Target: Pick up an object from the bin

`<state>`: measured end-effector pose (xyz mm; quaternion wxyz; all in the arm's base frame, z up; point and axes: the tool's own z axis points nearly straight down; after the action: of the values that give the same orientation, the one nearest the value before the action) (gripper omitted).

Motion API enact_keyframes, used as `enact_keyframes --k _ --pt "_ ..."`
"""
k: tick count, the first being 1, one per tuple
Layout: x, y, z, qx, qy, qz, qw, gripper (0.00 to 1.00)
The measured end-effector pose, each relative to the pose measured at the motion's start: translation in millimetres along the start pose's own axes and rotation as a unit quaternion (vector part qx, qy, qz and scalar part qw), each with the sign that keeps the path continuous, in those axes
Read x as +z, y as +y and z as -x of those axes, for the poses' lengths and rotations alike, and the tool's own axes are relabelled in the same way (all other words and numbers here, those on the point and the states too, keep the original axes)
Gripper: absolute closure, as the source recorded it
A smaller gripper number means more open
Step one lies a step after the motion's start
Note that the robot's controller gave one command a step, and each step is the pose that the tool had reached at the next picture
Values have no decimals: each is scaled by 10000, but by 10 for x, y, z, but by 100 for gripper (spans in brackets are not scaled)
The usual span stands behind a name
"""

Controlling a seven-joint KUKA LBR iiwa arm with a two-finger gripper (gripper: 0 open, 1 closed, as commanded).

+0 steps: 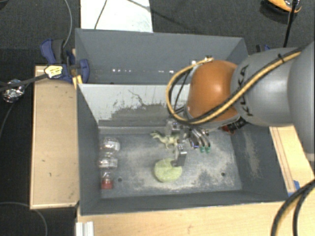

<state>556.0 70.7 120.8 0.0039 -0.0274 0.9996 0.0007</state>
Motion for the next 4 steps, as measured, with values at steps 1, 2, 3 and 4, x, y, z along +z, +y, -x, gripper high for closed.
enact_keyframes --k 1,2,3,4 --pt "432 -13 33 490 -13 7 9988 0" --pt "406 -15 -22 185 -141 26 9997 100" --pt "406 -15 -22 191 -141 26 9997 100" --pt "253 70 176 166 -158 32 9997 100"
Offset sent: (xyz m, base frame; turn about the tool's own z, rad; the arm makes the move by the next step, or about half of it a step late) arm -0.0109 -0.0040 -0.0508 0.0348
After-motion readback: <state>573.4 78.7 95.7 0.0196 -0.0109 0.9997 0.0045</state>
